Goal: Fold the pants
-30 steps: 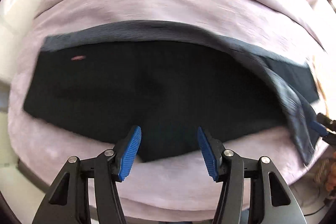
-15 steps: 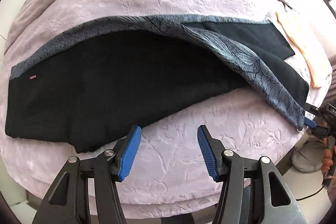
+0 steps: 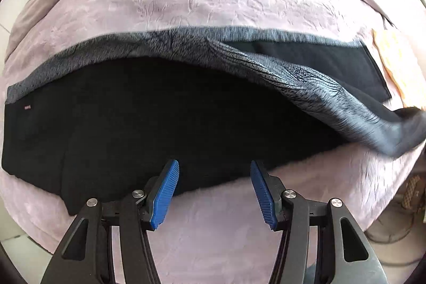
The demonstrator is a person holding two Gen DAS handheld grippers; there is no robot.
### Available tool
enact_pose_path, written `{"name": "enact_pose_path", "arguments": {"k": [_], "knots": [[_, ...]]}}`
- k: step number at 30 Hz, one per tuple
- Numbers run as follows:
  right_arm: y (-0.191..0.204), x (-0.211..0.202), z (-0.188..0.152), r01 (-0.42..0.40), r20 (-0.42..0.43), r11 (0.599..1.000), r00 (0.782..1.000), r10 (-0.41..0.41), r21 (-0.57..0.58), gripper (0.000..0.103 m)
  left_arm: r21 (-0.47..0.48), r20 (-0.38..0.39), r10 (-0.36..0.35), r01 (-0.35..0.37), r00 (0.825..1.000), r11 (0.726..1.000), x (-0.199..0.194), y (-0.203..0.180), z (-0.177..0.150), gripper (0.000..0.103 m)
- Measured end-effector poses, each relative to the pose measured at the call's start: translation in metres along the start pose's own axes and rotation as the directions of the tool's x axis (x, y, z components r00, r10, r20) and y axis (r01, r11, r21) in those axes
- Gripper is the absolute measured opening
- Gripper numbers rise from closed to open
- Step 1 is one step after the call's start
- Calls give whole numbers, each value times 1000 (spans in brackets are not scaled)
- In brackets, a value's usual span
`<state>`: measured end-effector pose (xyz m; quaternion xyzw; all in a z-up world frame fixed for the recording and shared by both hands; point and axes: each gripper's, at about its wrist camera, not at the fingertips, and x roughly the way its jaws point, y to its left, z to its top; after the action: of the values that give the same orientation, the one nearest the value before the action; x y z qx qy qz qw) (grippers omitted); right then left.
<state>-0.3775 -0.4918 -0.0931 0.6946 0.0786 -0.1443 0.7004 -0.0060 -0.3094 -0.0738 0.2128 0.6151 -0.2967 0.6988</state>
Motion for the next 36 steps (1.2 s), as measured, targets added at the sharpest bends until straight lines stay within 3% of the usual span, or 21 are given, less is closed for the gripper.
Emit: {"name": "enact_pose_path", "arguments": {"k": [3,5,7,10,11,13,14,17,21,22,23,27,30,31,33,34,36], "knots": [[8,14,54,26,5,1000,1000,-26,-6,19,-30,25,28,-27,999,999,1,-6,23,57],[3,33,88,100,-8,995,995,-99,8,24,-57,43,36,-34,998,998,3,-8,38,57],[-5,58,113,218,-62,976,974,-217,3,28,-70,50,53,-49,997,996,9,-11,54,57],[7,68,117,300,-59,950,951,-305,-84,34,-74,55,91,-87,994,993,18,-14,71,57],[13,65,112,310,-41,944,948,-317,-114,41,-83,58,91,-86,994,993,18,-13,72,57],[23,52,99,382,33,908,924,-382,-174,56,-103,59,93,-87,994,991,18,-9,74,57],[27,43,92,425,85,882,905,-417,-205,57,-108,57,97,-91,994,990,20,-9,73,57],[27,31,84,501,127,826,865,-486,-259,57,-117,40,107,-102,993,988,25,-6,74,57],[13,49,100,588,91,734,798,-596,-342,56,-116,27,112,-108,993,987,34,-8,77,57],[6,56,104,584,56,742,796,-602,-327,31,-113,34,115,-110,993,987,36,-10,79,57],[-1,60,104,565,8,768,807,-591,-302,17,-108,34,125,-121,992,987,38,-12,81,57],[10,53,99,551,24,752,812,-584,-362,16,-114,67,115,-107,991,988,33,-15,89,57],[-1,52,102,613,30,689,755,-655,-387,14,-105,89,163,-154,983,983,39,-11,93,57],[-7,53,103,612,15,692,753,-658,-383,14,-108,65,176,-169,982,980,46,-9,97,57],[-12,55,106,611,3,703,755,-656,-364,14,-127,39,172,-166,984,978,60,1,96,68],[-11,53,106,618,13,703,754,-657,-353,18,-129,46,189,-182,981,975,60,3,96,77],[-7,44,103,643,41,698,744,-667,-316,35,-128,34,207,-201,978,971,56,8,96,78]]}}
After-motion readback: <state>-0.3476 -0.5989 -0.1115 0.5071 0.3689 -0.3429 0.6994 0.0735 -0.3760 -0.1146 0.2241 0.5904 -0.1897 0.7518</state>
